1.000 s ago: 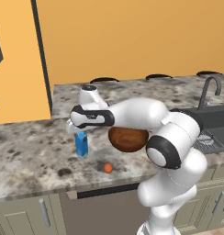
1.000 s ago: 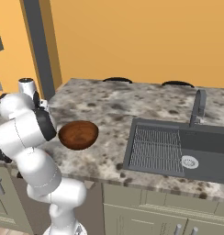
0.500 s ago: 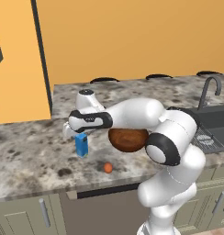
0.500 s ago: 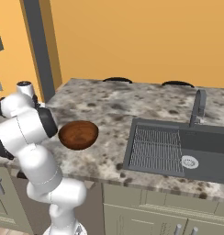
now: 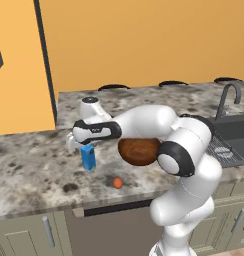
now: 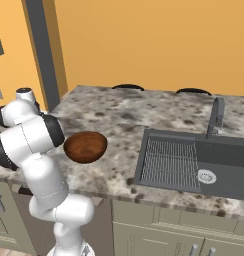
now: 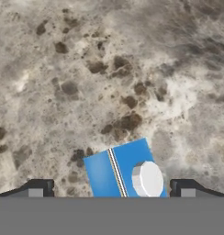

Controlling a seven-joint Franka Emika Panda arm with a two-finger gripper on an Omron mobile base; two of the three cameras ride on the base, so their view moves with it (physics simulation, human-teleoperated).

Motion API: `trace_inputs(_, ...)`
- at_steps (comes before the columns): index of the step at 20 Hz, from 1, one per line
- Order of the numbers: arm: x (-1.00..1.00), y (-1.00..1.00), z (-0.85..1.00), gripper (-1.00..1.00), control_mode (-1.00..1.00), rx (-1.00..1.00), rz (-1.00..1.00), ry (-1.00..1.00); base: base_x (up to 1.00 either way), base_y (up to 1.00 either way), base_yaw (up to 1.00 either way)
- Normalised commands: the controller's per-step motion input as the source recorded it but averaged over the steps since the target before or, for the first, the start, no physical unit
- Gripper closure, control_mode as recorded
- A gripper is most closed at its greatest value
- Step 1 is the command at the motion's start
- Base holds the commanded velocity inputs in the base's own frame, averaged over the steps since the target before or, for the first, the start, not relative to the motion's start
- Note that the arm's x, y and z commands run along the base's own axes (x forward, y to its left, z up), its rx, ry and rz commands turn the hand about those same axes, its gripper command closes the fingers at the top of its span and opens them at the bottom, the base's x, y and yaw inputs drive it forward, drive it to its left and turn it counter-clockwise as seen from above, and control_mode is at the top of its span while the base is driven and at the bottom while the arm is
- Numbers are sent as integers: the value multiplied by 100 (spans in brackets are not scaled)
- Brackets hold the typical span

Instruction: Gather the eggs and milk located in the vicinity of the sink area and place them right next to the bowl.

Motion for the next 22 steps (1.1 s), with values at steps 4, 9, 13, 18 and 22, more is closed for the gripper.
trace_inputs(4, 0, -8, -16, -100, -100, 0, 0, 1, 0, 0, 0)
trace_inputs(9, 0, -7, -18, -100, -100, 0, 0, 0, 0, 0, 0)
trace_inputs(13, 0, -7, -36, -100, -100, 0, 0, 3, 0, 0, 0)
trace_inputs(18, 0, -14, -42, -100, -100, 0, 0, 6, 0, 0, 0)
trace_inputs(22, -10, -18, -51, -100, -100, 0, 0, 8, 0, 0, 0)
